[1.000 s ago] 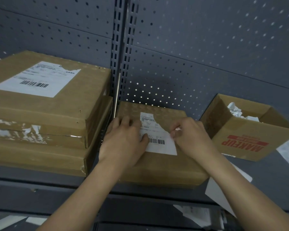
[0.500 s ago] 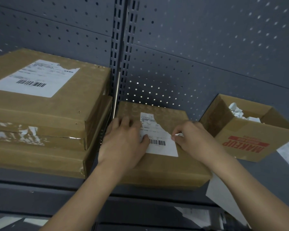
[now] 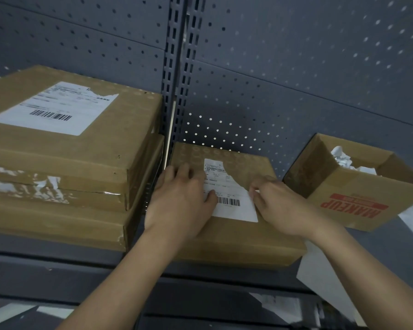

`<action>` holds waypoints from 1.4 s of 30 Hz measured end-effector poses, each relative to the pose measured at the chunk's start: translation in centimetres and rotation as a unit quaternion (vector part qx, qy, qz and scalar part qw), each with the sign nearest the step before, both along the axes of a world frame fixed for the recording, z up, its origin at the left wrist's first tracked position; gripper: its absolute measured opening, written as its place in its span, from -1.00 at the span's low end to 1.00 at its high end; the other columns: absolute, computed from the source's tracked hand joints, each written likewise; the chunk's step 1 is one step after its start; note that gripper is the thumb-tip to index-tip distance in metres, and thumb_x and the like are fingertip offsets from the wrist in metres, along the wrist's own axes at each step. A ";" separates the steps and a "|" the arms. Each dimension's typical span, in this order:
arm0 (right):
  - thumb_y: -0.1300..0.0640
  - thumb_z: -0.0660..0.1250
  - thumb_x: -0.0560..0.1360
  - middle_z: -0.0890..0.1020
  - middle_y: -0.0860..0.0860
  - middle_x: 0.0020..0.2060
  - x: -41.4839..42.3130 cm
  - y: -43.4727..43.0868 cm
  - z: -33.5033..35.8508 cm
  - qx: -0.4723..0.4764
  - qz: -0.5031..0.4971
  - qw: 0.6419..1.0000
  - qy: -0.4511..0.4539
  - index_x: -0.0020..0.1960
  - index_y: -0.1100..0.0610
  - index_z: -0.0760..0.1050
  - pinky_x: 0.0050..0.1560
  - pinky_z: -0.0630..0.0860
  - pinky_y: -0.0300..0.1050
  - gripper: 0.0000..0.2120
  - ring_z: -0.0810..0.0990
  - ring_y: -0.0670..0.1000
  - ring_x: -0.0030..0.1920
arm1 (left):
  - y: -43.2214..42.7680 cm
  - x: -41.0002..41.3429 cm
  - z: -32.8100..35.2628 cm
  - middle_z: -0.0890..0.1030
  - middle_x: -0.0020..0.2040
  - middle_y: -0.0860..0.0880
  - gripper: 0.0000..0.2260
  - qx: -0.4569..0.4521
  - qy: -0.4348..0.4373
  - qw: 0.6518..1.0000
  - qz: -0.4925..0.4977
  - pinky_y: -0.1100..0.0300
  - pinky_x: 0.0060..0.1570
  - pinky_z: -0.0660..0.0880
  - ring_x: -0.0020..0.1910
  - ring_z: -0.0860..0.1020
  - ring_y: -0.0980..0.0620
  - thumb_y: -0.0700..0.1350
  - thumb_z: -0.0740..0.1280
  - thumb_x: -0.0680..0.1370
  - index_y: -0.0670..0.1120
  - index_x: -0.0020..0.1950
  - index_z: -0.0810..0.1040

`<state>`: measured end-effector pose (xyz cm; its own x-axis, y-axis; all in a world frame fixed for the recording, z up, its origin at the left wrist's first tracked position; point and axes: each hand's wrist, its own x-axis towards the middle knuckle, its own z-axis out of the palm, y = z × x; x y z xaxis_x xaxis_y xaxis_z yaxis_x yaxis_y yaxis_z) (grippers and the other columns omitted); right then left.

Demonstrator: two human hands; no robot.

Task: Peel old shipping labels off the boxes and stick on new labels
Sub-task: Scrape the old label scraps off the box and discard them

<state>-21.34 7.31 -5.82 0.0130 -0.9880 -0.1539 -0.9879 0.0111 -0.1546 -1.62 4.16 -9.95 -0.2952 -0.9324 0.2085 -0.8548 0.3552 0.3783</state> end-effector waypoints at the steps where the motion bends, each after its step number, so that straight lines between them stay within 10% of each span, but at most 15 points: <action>1: 0.11 0.09 0.68 0.51 -0.04 -0.04 -0.2 0.1 0.0 -0.008 0.003 1.000 -0.020 0.05 0.05 0.47 -0.14 0.45 -0.25 -0.81 0.49 -0.09 -0.06 | 0.0 0.0 0.0 0.39 0.33 0.01 -0.57 0.000 0.001 1.000 0.000 0.05 0.30 0.34 0.33 0.29 -0.07 0.18 0.13 0.61 0.02 0.40 0.39; 10: -0.05 0.33 0.58 0.54 -0.13 0.14 -1.4 0.8 0.8 -0.038 -0.068 0.988 -0.136 0.28 -0.05 0.50 0.21 0.44 -0.12 -0.71 0.48 -0.11 0.19 | -0.2 0.0 0.0 0.38 0.34 0.01 -0.57 0.004 0.000 1.000 0.000 0.05 0.27 0.35 0.33 0.28 -0.06 0.19 0.13 0.60 0.03 0.40 0.40; 18: 0.11 0.25 0.62 0.56 -0.08 0.01 0.6 1.5 0.0 -0.118 -0.017 0.991 -0.065 0.04 0.03 0.58 -0.01 0.44 -0.18 -0.87 0.51 -0.08 0.05 | -0.1 0.0 0.0 0.39 0.34 0.01 -0.58 0.002 -0.002 1.000 0.003 0.05 0.24 0.38 0.33 0.28 -0.06 0.19 0.13 0.60 0.03 0.39 0.40; 27: 0.05 0.26 0.62 0.59 -0.07 -0.40 0.5 2.1 1.4 -0.066 -0.085 0.967 -0.230 -0.08 -0.03 0.56 -0.29 0.43 -0.16 -0.86 0.51 -0.23 -0.43 | -0.2 0.0 0.0 0.39 0.35 0.02 -0.57 0.002 -0.002 1.000 0.003 0.05 0.22 0.39 0.33 0.29 -0.06 0.20 0.14 0.59 0.04 0.39 0.40; 31: 0.08 0.29 0.60 0.63 0.05 -0.40 0.6 2.2 1.2 -0.078 -0.105 0.949 -0.288 -0.10 -0.02 0.58 -0.16 0.53 0.06 -0.86 0.55 -0.06 -0.34 | -0.2 0.1 -0.1 0.39 0.34 0.02 -0.58 0.005 0.003 1.000 0.003 0.04 0.22 0.38 0.33 0.29 -0.06 0.19 0.14 0.59 0.04 0.38 0.41; 42: 0.14 0.31 0.60 0.68 0.00 -0.13 0.0 2.7 1.8 -0.125 -0.129 0.893 -0.412 0.00 0.06 0.65 -0.05 0.64 -0.20 -0.86 0.68 -0.08 -0.13 | -0.3 0.0 -0.3 0.40 0.33 0.02 -0.59 0.001 0.013 1.000 0.002 0.02 0.21 0.42 0.33 0.28 -0.05 0.19 0.16 0.59 0.05 0.36 0.42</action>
